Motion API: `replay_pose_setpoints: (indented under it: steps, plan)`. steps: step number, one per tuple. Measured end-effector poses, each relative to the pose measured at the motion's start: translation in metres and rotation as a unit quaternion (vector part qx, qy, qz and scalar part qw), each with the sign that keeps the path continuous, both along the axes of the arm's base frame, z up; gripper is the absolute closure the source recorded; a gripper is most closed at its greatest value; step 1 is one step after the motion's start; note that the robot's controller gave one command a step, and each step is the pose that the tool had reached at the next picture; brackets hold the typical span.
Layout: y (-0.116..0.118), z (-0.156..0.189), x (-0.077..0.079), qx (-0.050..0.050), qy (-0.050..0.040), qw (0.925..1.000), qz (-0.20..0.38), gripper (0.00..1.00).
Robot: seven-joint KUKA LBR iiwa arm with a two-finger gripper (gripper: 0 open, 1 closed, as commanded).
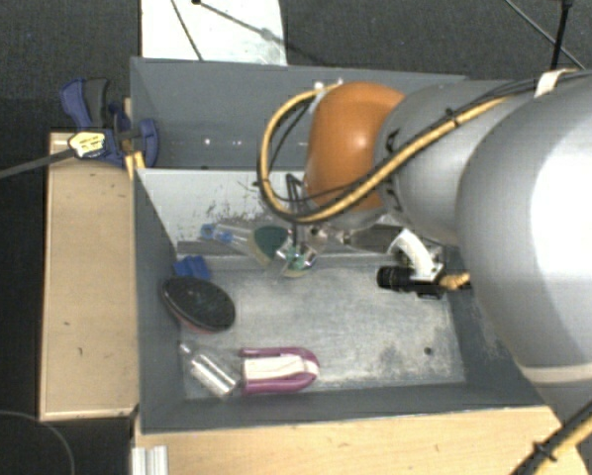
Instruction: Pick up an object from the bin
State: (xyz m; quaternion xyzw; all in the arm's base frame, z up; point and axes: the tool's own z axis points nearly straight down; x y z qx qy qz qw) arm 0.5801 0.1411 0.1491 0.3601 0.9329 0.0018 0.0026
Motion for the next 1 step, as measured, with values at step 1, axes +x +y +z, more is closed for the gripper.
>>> replay_pose_setpoints:
  steps: [1]
  plan:
    - [-0.0001, 0.0175, 0.001, 0.0, 0.0013, 1.0, 0.003, 1.0]
